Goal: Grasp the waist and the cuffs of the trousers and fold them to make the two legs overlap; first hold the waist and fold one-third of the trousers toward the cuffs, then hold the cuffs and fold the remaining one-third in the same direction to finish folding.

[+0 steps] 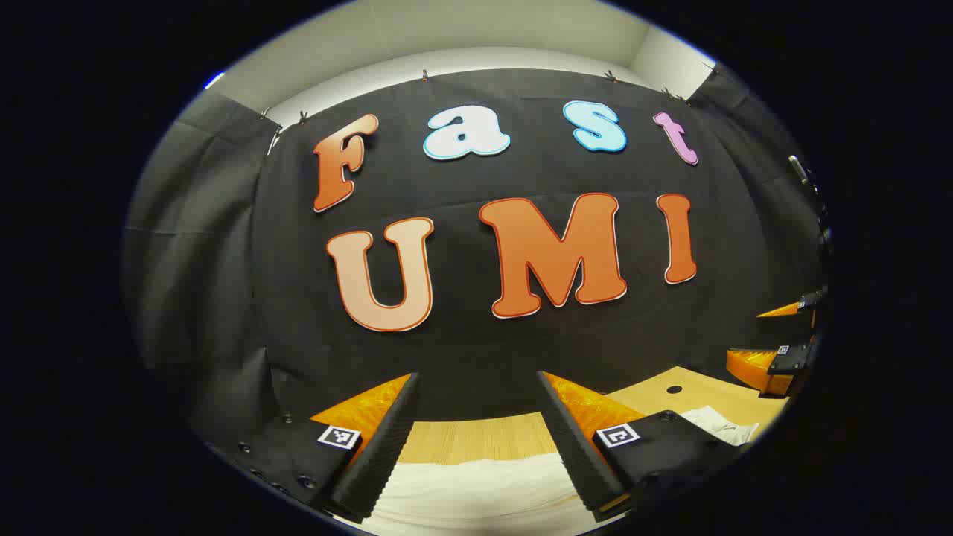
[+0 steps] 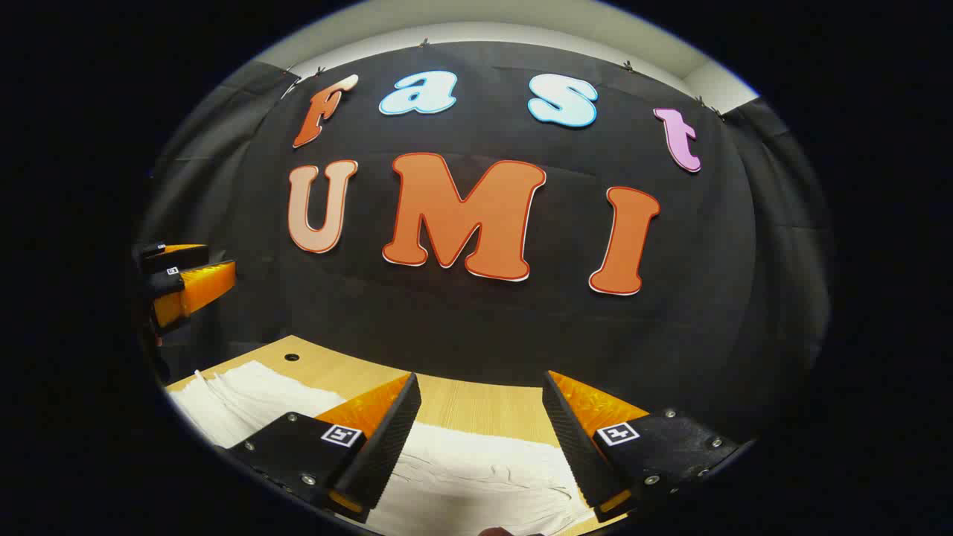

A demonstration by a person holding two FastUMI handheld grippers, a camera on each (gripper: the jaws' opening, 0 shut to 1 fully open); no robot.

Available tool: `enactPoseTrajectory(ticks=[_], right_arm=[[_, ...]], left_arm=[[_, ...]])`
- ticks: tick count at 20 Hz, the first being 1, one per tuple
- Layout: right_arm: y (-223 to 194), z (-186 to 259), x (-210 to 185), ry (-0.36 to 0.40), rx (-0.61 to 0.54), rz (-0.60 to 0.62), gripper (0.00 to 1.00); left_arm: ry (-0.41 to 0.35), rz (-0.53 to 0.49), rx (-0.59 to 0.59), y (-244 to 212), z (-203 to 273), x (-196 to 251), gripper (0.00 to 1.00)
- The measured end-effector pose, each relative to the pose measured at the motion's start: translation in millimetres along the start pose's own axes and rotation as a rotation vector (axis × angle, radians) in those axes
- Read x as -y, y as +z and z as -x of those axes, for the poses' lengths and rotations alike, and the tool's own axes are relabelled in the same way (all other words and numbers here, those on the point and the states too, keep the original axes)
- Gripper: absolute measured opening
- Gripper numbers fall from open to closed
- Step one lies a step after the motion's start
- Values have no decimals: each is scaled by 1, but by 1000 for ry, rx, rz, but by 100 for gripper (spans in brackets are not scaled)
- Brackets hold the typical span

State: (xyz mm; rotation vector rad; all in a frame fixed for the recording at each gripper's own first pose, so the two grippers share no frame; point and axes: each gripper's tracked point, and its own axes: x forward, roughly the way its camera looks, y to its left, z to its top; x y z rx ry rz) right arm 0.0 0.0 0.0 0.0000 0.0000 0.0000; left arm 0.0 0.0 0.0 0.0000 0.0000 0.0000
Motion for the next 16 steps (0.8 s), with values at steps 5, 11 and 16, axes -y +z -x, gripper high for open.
enactPoseTrajectory(ticks=[5,11,16], right_arm=[[6,-10,-4,-41,-2,-25,99],[-3,-10,-2,-60,-34,-31,99],[-4,-10,1,-62,-45,-38,99]], left_arm=[[-17,22,-11,-9,-16,-6,100],[-31,52,-24,-17,-20,-5,99],[-22,53,-55,-25,-17,-11,99]])
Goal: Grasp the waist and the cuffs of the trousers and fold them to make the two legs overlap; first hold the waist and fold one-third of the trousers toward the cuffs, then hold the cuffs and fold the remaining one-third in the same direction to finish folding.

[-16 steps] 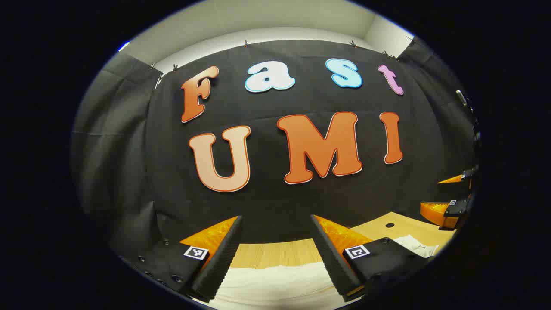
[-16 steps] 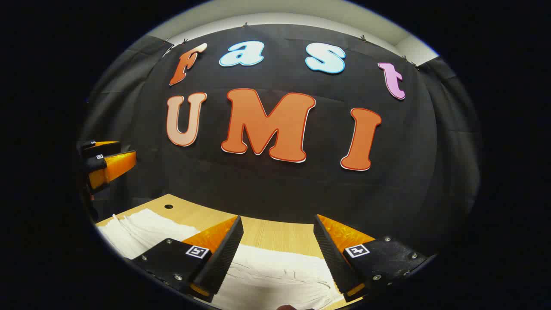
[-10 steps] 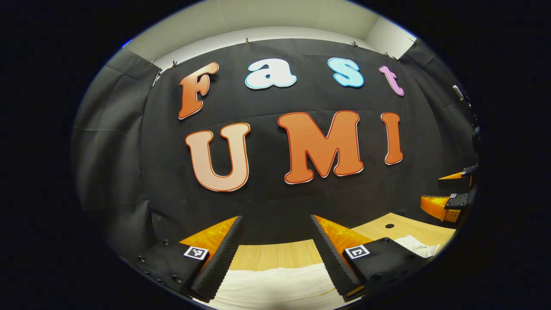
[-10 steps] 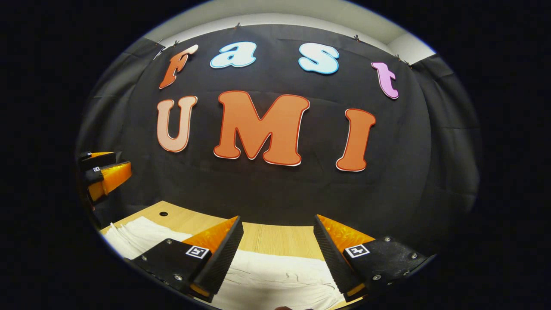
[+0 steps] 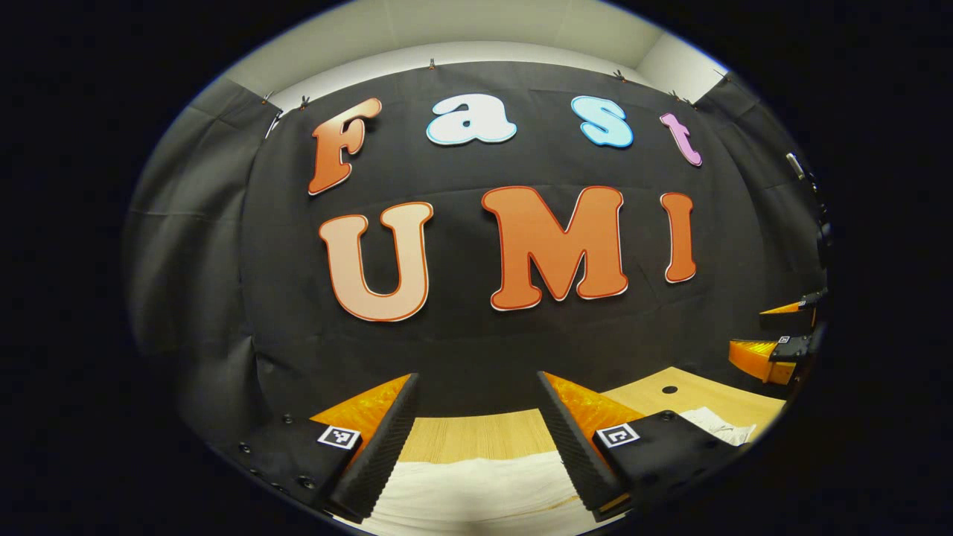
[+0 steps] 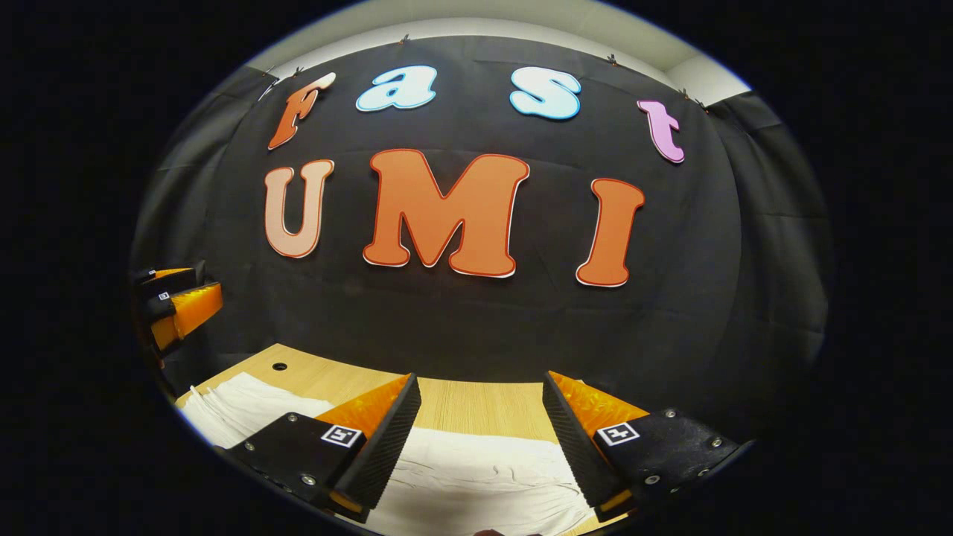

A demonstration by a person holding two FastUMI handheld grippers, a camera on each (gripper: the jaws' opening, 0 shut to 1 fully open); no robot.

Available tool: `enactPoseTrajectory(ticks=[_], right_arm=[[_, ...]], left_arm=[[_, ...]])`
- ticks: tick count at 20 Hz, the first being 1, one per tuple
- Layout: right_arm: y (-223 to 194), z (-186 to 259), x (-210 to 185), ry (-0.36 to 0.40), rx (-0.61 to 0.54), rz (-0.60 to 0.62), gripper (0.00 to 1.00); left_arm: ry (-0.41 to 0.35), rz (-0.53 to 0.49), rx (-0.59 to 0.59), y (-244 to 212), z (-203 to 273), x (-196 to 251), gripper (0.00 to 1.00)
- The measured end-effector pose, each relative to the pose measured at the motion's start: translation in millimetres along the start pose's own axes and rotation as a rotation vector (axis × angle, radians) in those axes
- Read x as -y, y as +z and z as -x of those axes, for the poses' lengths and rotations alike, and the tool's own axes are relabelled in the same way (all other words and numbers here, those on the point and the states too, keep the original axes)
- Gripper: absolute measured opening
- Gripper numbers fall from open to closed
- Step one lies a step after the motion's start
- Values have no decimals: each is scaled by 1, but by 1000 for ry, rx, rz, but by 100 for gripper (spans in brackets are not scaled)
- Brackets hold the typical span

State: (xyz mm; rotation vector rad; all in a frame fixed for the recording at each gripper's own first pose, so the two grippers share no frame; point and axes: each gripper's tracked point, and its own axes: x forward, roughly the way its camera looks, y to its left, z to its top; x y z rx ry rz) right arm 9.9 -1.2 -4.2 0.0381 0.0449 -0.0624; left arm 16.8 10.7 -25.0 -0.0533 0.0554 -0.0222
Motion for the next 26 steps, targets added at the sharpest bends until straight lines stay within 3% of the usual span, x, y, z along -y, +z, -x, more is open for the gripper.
enactPoseTrajectory(ticks=[4,9,11,16,26], right_arm=[[-13,-1,8,-9,-44,5,99],[-51,-4,7,-10,-181,-45,99],[-73,-5,7,-14,-263,-46,99],[-115,-2,11,-32,-409,-92,99],[-191,23,60,-176,-690,-184,99]], left_arm=[[43,29,-61,-20,5,-21,99],[130,111,-259,-79,9,-55,100],[206,158,-388,-116,19,-77,100],[325,278,-579,-184,37,-118,99],[582,456,-935,-290,112,-196,99]])
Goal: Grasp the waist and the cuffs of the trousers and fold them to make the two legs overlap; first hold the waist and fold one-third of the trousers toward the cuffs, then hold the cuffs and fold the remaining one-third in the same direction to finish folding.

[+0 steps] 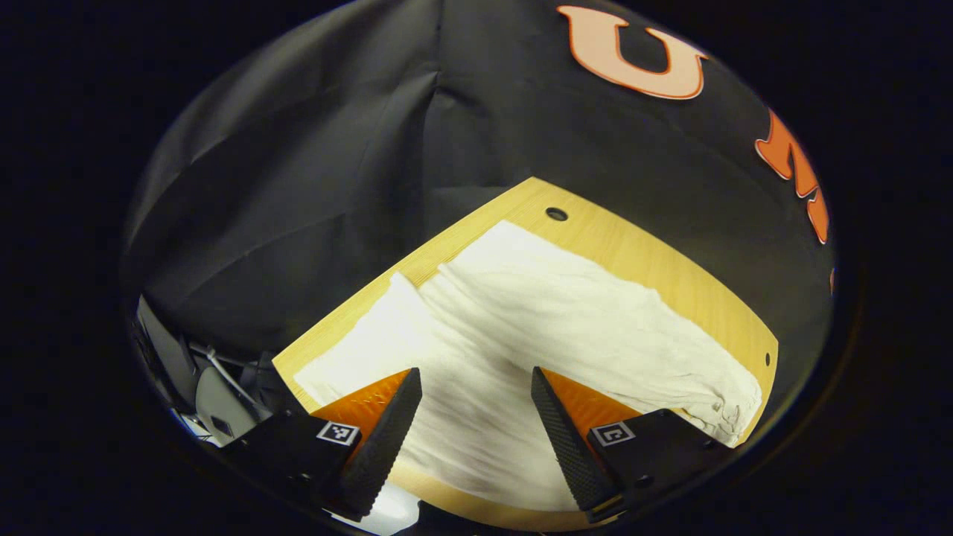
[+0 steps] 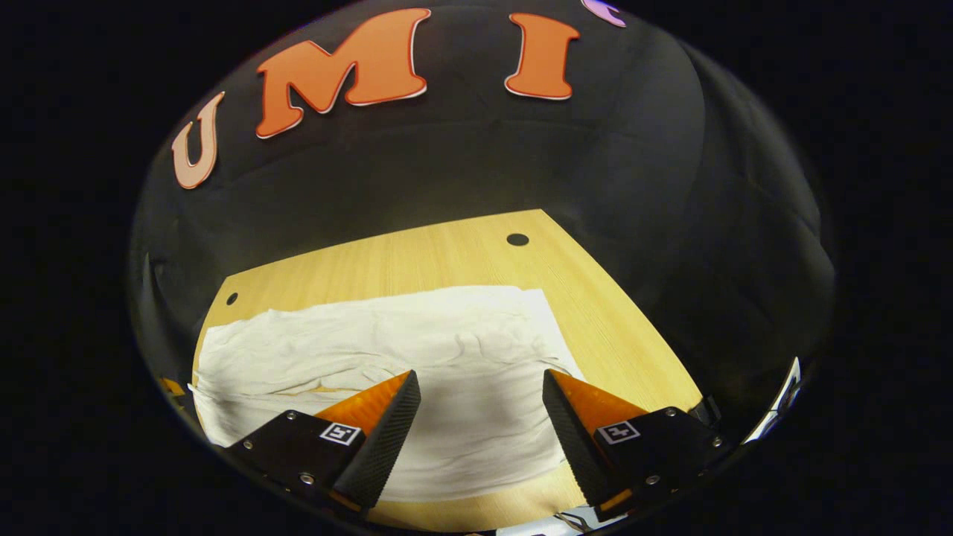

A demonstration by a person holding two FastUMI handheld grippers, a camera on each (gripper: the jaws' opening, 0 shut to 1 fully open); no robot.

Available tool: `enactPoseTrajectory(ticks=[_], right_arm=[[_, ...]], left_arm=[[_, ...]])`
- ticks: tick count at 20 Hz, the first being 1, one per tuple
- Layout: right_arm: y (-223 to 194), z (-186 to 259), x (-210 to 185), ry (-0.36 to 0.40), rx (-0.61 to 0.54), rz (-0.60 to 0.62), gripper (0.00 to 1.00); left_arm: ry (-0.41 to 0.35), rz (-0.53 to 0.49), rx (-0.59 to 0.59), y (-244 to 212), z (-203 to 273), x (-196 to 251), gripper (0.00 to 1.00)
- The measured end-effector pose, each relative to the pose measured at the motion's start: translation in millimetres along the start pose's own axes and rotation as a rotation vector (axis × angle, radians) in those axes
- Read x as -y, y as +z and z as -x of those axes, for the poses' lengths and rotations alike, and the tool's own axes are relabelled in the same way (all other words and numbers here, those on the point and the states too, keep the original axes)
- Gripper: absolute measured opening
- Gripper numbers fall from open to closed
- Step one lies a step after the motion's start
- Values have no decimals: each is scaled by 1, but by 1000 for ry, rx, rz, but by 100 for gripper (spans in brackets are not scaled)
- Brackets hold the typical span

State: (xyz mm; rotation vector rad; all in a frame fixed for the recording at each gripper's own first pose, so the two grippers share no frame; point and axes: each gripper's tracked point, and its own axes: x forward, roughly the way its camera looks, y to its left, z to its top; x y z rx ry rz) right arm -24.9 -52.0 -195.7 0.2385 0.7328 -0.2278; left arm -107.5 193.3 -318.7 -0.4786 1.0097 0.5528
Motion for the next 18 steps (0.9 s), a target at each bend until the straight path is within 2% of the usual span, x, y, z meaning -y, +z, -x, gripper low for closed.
enactPoseTrajectory(ticks=[7,11,15,18], right_arm=[[-42,-16,40,-79,-148,-126,99],[-61,-19,50,-103,-225,-175,99],[-73,-20,52,-114,-264,-241,98],[-88,-17,53,-122,-304,-278,98]], left_arm=[[150,111,-215,-34,-34,-88,97],[175,192,-290,-47,-37,-115,96],[164,309,-356,-72,-59,-151,98],[175,371,-408,-72,-62,-172,98]])
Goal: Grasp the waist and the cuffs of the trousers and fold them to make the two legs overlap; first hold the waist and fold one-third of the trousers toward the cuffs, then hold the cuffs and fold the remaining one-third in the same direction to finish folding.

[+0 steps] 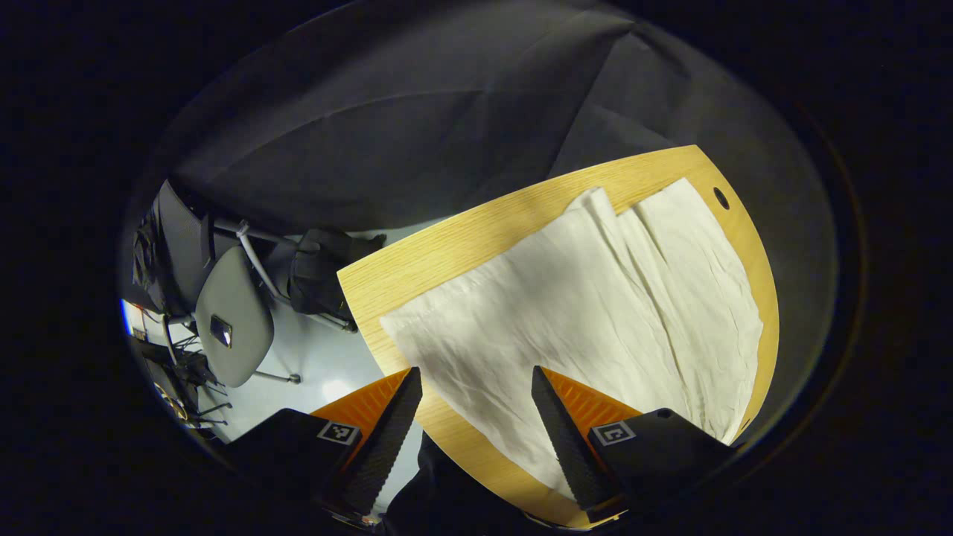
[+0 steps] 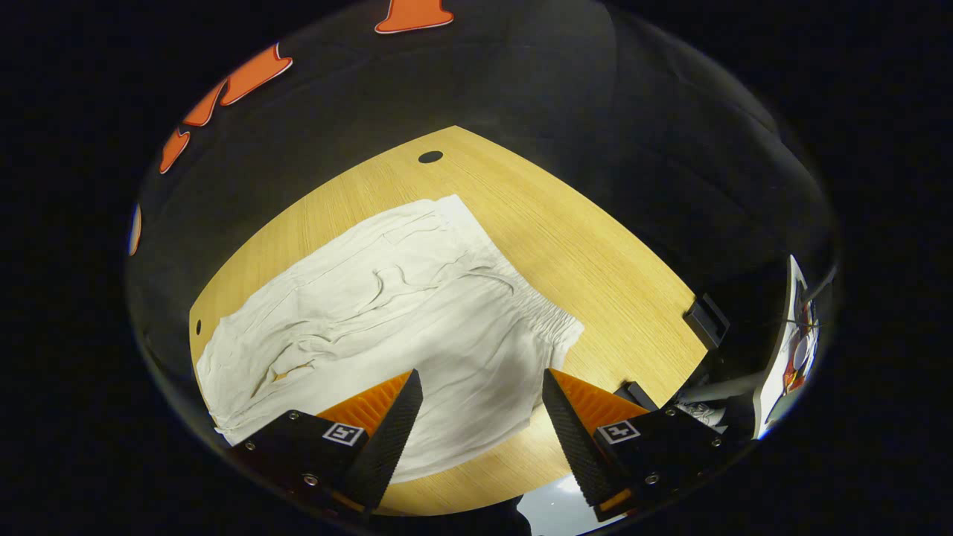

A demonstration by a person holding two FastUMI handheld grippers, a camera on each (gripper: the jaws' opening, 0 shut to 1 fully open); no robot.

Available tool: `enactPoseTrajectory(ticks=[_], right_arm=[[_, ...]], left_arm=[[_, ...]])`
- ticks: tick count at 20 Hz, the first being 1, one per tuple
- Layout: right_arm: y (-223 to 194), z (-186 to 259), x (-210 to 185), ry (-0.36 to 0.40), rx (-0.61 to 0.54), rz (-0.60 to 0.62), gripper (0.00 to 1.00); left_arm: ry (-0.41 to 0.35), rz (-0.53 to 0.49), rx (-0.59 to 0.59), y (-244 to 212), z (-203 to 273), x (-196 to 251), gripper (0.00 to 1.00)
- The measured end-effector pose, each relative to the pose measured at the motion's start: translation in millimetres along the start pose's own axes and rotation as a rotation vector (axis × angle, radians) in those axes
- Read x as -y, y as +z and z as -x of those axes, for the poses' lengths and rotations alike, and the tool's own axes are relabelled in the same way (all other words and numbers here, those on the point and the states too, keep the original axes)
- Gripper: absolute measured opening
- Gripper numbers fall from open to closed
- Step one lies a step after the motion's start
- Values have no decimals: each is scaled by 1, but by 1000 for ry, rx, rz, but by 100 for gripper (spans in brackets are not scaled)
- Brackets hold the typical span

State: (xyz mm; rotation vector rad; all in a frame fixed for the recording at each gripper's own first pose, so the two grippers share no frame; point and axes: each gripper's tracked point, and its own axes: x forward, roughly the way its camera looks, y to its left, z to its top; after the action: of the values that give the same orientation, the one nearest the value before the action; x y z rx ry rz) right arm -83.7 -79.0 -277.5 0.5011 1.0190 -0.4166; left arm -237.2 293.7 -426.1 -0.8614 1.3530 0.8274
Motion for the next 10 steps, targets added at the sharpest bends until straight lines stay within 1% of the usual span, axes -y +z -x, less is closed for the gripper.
enactPoseTrajectory(ticks=[3,4,7,9,10], right_arm=[[-22,-1,2,-7,-44,-79,98],[-28,1,2,-4,-55,-91,98],[-42,2,11,-28,-73,-133,97],[-41,3,19,-34,-78,-166,96],[-39,1,22,-38,-74,-171,96]], left_arm=[[11,22,-31,14,-13,-14,97],[13,18,-38,16,-18,-14,97],[27,-4,-79,16,-30,-14,99],[60,-33,-90,14,-37,-13,97],[53,-25,-81,15,-38,-7,96]])
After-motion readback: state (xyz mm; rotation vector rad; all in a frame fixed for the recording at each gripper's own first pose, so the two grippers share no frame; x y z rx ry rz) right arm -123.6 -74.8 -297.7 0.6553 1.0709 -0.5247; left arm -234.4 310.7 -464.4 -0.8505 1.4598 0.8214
